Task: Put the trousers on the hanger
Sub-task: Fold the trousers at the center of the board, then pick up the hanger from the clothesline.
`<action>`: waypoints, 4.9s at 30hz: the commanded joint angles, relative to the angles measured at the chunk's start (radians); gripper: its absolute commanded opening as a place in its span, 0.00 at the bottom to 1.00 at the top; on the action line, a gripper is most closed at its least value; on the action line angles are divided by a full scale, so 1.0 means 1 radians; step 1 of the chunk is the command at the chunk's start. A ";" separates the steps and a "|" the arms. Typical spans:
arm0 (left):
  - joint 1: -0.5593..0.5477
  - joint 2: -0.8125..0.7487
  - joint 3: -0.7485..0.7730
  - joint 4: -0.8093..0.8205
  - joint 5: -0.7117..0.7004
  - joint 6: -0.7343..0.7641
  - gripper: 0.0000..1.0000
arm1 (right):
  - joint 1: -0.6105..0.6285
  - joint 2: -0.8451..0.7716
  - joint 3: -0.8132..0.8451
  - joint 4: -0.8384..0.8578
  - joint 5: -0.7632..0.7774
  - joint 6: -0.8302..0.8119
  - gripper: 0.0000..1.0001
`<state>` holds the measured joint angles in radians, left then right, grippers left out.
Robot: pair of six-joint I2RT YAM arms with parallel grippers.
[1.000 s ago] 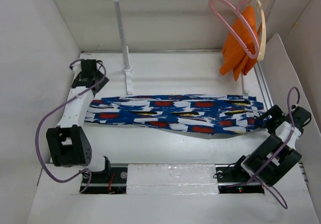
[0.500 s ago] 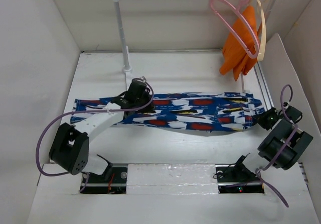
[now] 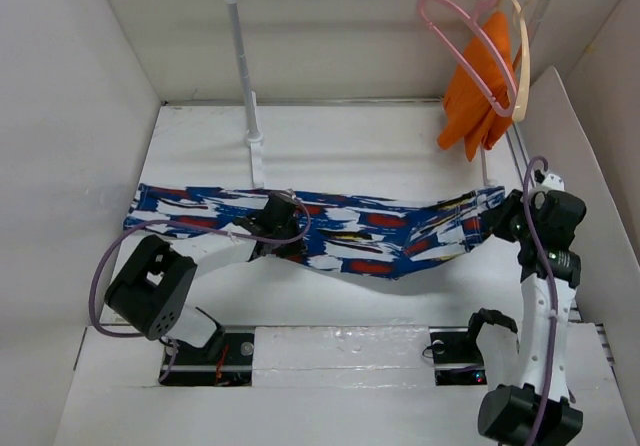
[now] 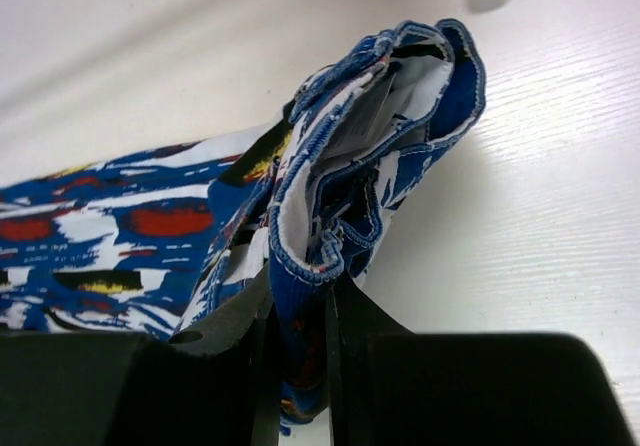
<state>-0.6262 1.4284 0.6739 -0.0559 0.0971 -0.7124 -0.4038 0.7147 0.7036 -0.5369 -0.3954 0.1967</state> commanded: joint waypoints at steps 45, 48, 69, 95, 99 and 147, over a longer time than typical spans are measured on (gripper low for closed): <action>-0.138 -0.524 0.406 -0.415 -0.628 -0.257 0.34 | 0.932 0.635 1.105 0.018 0.161 -0.175 0.00; 0.023 -0.624 0.432 -0.446 -0.593 -0.231 0.34 | 1.064 0.715 1.146 0.041 0.222 -0.177 0.00; 0.097 -0.781 0.539 -0.604 -0.772 -0.177 0.36 | 1.387 1.377 1.402 0.259 0.050 -0.030 0.81; 0.774 -0.157 -0.111 0.004 -0.065 -0.050 0.37 | 1.085 0.648 -0.120 0.428 0.153 0.023 0.00; 0.822 -0.172 -0.113 0.007 -0.034 -0.062 0.36 | 1.064 0.643 -0.115 0.384 0.161 -0.023 0.00; -0.217 -0.250 0.250 -0.021 0.018 0.019 0.23 | 0.142 1.115 1.702 -0.262 -0.203 -0.497 0.58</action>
<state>-0.8459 1.1938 0.9409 -0.1112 0.0998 -0.6853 -0.2325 1.8702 2.3928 -0.8848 -0.5556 -0.3325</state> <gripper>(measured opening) 0.236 0.568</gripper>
